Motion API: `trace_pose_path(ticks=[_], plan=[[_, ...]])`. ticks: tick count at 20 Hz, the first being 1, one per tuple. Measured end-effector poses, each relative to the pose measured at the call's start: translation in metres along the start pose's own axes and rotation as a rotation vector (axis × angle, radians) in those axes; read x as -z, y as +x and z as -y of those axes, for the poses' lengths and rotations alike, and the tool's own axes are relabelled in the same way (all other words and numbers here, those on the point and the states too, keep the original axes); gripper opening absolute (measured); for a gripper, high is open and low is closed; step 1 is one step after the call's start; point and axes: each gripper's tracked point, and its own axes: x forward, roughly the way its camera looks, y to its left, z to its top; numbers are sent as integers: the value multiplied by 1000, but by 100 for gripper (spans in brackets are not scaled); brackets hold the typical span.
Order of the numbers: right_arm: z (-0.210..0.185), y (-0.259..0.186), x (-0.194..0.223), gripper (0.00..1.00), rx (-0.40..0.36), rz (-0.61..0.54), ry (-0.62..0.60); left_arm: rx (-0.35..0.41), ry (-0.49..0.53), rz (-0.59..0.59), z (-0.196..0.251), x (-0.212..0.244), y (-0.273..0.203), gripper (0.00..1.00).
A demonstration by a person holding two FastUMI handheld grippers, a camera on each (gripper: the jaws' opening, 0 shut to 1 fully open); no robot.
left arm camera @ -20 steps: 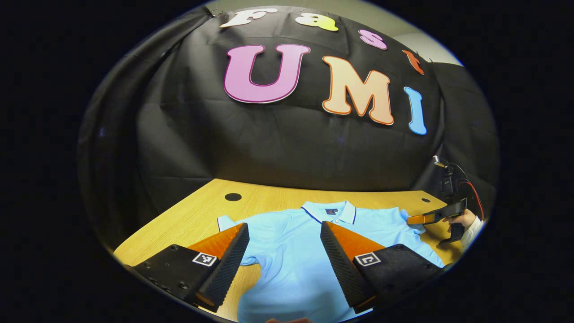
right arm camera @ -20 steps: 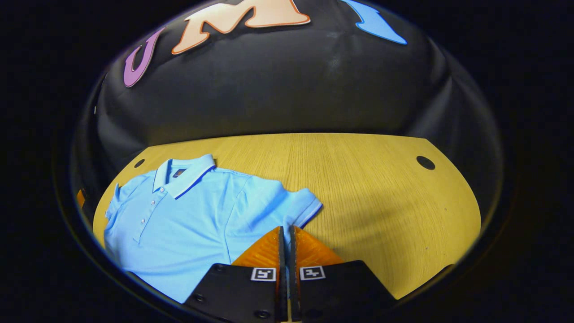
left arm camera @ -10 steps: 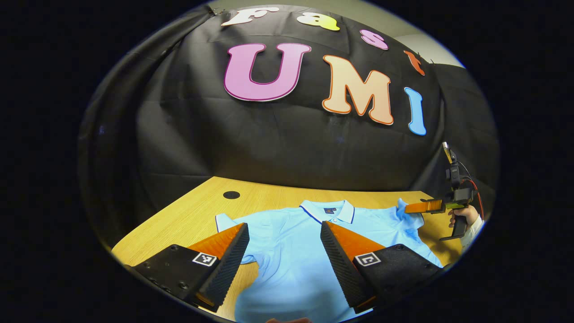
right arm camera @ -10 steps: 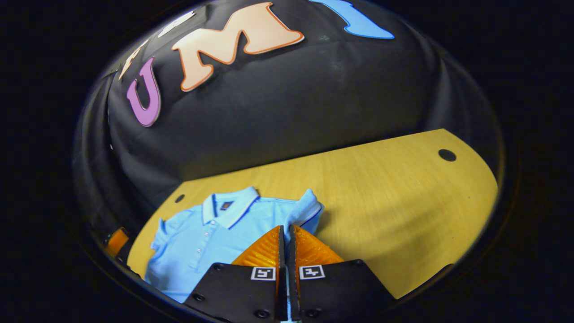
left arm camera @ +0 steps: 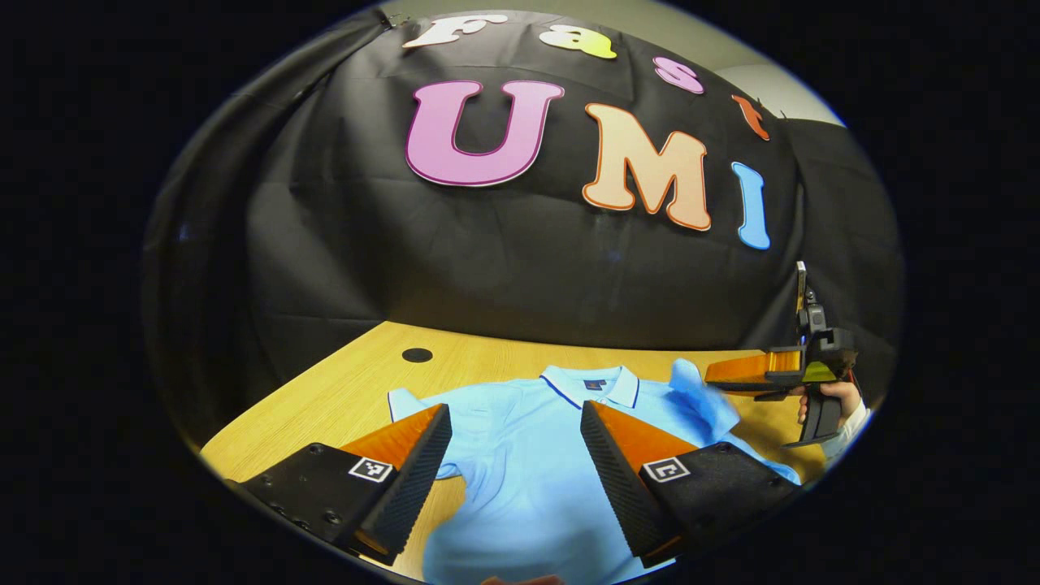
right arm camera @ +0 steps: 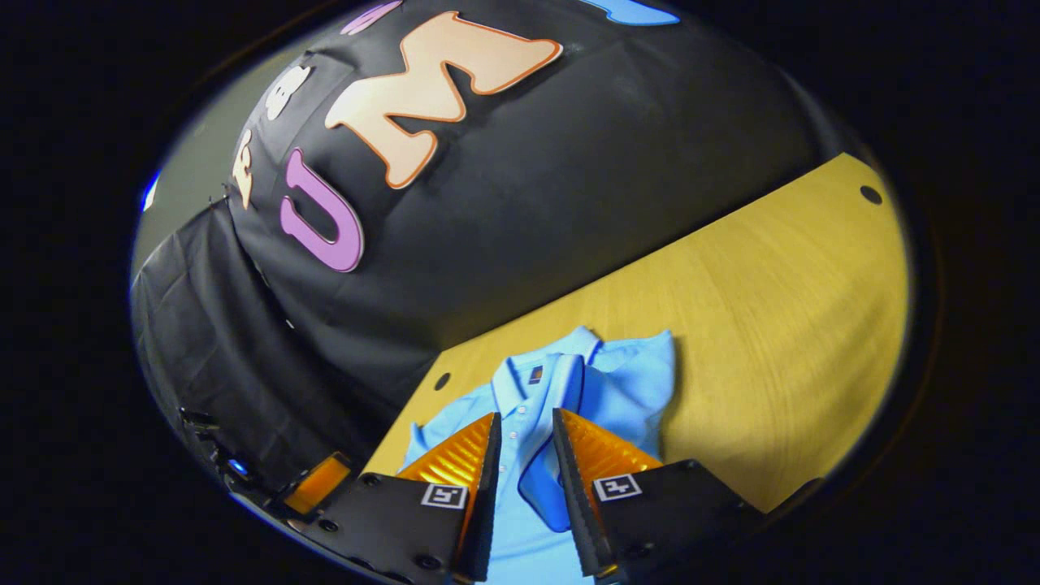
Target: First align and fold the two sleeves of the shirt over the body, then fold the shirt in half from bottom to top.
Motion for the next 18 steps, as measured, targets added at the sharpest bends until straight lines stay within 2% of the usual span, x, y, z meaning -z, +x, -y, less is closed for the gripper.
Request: trace_pose_path(ticks=[1,2,4,5,7,12,16,18], plan=[[-9,-1,4,42,-35,-10,15,-4,2,-1,-1,0,0,95],[-16,1,5,59,-51,-12,6,-8,2,-2,-2,1,1,95],[-15,-11,5,87,-40,-9,-53,-17,-4,0,-6,0,2,95],[-18,-15,9,88,-32,1,-91,-24,-14,8,-10,-3,3,95],[-22,-28,9,96,-22,32,-161,-43,-25,10,-19,-4,4,95],[-10,-55,13,97,45,110,-362,-110,-42,7,-53,-6,11,95],[-8,-72,35,97,26,84,-364,-141,6,-95,-71,19,27,95],[3,-78,35,97,54,77,-394,-153,25,-150,-75,32,38,95]])
